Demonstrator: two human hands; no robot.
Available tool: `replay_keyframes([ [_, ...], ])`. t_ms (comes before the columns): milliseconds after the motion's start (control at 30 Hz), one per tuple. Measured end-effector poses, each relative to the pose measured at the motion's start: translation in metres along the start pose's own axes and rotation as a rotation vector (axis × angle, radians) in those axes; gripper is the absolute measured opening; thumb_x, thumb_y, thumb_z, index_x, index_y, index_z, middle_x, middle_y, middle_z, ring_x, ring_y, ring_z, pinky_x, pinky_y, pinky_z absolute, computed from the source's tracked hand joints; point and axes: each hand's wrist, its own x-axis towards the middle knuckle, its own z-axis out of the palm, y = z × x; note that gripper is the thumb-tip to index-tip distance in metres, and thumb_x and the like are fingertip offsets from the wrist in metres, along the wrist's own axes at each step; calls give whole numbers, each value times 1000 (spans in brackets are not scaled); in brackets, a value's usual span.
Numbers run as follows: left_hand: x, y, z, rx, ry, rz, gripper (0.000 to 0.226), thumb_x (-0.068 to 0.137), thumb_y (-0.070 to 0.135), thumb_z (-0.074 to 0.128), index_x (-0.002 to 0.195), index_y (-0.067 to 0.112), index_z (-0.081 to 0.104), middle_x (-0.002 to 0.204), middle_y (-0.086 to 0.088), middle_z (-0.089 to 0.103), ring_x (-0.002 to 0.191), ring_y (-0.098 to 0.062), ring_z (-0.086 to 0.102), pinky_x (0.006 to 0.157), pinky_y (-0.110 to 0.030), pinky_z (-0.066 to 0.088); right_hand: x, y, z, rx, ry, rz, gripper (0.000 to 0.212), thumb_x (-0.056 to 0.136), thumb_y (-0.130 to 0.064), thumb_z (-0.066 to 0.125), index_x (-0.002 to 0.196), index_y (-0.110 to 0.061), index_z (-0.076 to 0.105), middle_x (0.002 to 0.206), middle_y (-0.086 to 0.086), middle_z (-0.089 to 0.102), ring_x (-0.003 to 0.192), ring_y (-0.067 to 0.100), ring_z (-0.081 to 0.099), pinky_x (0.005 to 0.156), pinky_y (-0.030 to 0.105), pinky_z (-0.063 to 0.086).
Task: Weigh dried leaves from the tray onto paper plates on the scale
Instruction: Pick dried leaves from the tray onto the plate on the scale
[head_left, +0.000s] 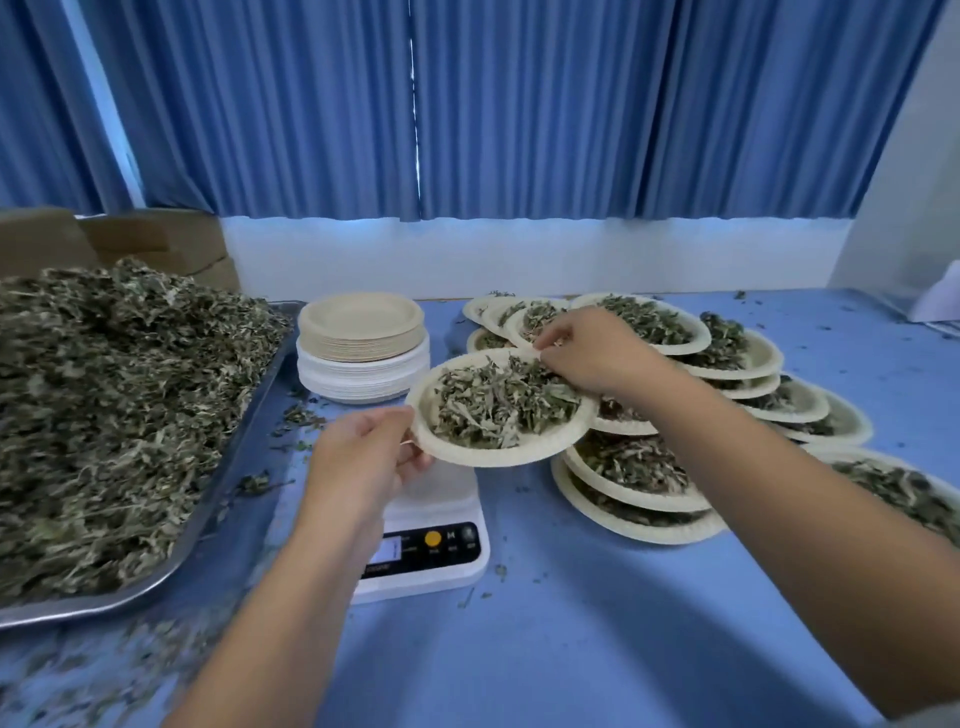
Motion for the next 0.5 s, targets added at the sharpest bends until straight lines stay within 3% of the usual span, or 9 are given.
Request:
replay_keyframes([
  [67,-11,-2,27,-51,-37,-3,15,93,5,55,81,4,64,65,-4,71,54,-11,63,50,-20,53,-6,18,-19,26,24,38,18,93,-16,54,98,-14,71,84,1,68,35,-2,46,35,13,33],
  [133,-21,-6,55,-78,-77,-7,14,94,6,55,82,5,63,66,-3,72,55,-11,66,50,-19,52,-14,40,-39,14,64,65,17,93,-17,55,94,-17,71,99,2,68,54,2,58,43,16,39],
  [200,-32,-12,85,-84,-126,-17,14,94,7,54,84,6,63,67,-2,72,55,-10,66,50,-18,51,-22,64,-60,13,109,103,16,92,-17,56,91,-22,71,100,1,68,78,13,63,57,20,43],
  [400,-66,-44,169,-98,-264,-99,12,96,8,52,92,3,61,71,-5,73,64,-15,71,53,-20,53,-48,147,-114,109,207,248,14,89,-21,63,89,-17,76,73,-9,63,64,3,51,53,18,38],
  [500,-82,-62,207,-104,-310,-155,15,96,8,50,103,0,60,83,-12,73,69,-18,72,54,-23,55,-60,185,-129,136,218,320,12,89,-20,63,85,-17,74,77,-7,64,70,5,54,59,23,42],
])
